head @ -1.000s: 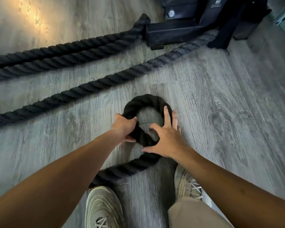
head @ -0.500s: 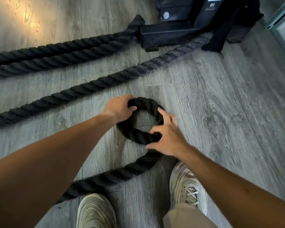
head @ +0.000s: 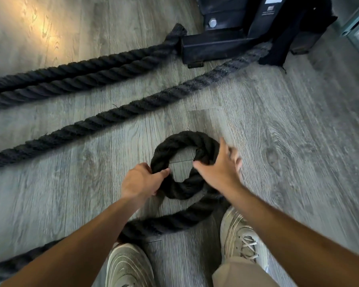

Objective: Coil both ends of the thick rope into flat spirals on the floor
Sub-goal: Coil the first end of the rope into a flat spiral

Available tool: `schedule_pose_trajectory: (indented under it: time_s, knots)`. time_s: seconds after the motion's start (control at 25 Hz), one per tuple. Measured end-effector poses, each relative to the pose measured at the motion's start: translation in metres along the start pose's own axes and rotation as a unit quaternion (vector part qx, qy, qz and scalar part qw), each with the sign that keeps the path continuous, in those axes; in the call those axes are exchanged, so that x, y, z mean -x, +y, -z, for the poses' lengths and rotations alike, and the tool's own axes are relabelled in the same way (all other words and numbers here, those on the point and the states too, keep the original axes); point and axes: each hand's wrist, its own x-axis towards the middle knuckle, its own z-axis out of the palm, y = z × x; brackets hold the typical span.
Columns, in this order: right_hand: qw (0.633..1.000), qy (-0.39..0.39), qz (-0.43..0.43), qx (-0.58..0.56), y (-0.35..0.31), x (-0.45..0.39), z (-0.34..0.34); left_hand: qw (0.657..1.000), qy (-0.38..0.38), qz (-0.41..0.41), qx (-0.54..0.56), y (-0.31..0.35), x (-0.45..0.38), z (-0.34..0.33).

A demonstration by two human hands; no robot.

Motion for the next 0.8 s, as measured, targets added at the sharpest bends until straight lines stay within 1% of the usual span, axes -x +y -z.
schedule_pose_trajectory:
  time_s: [0.04,0.08,0.12,0.16,0.24,0.28,0.32,0.36,0.4,0.44,0.48,0.52,0.56,0.6,0.68,0.72,0.76,0.8]
  knots:
    - [0.998,0.011,-0.056,0.019,0.007,0.016,-0.014,1.0,-0.004,-0.003,-0.018,0.001,-0.001,0.002]
    - [0.996,0.017,-0.077,0.031,0.011,0.025,-0.023,0.999,-0.018,-0.007,-0.037,0.003,0.0,0.003]
    - [0.996,0.026,-0.075,0.033,0.013,0.027,-0.027,0.997,-0.035,-0.011,-0.073,0.006,0.0,0.007]
    - [0.997,0.037,-0.066,0.032,0.012,0.025,-0.028,0.99,-0.043,-0.02,-0.132,0.011,-0.001,0.011]
    - [0.997,0.054,-0.048,0.041,0.008,0.017,-0.028,0.966,-0.006,-0.057,-0.251,0.027,-0.017,0.019]
    - [0.997,0.056,-0.035,0.044,0.007,0.014,-0.029,0.961,0.015,-0.091,-0.26,0.037,-0.027,0.022]
    - [0.998,0.05,-0.015,0.047,0.008,0.012,-0.031,0.961,0.02,-0.135,-0.241,0.047,-0.036,0.024]
    - [0.998,0.037,0.012,0.052,0.01,0.012,-0.032,0.957,0.004,-0.188,-0.223,0.057,-0.044,0.025]
    - [0.997,0.015,0.044,0.06,0.011,0.01,-0.03,0.944,-0.022,-0.241,-0.224,0.065,-0.051,0.023]
    - [0.994,-0.012,0.077,0.072,0.009,0.007,-0.025,0.927,-0.048,-0.278,-0.246,0.071,-0.057,0.022]
    - [0.989,-0.047,0.11,0.09,0.004,-0.002,-0.018,0.911,-0.061,-0.297,-0.279,0.071,-0.061,0.02]
    - [0.98,-0.082,0.137,0.12,-0.003,-0.015,-0.008,0.901,-0.052,-0.3,-0.309,0.069,-0.062,0.02]
    - [0.967,-0.112,0.163,0.158,-0.014,-0.031,0.003,0.905,-0.031,-0.287,-0.312,0.064,-0.062,0.021]
    - [0.95,-0.14,0.191,0.202,-0.026,-0.044,0.013,0.921,-0.013,-0.264,-0.288,0.056,-0.058,0.021]
    - [0.908,-0.177,0.263,0.273,-0.047,-0.062,0.028,0.962,0.002,-0.21,-0.173,0.033,-0.04,0.016]
    - [0.898,-0.174,0.287,0.284,-0.05,-0.065,0.029,0.977,0.007,-0.181,-0.115,0.022,-0.029,0.012]
    - [0.905,-0.155,0.286,0.274,-0.049,-0.063,0.028,0.986,0.014,-0.149,-0.076,0.013,-0.018,0.008]
    - [0.928,-0.12,0.256,0.242,-0.044,-0.056,0.023,0.991,0.018,-0.118,-0.06,0.009,-0.012,0.006]
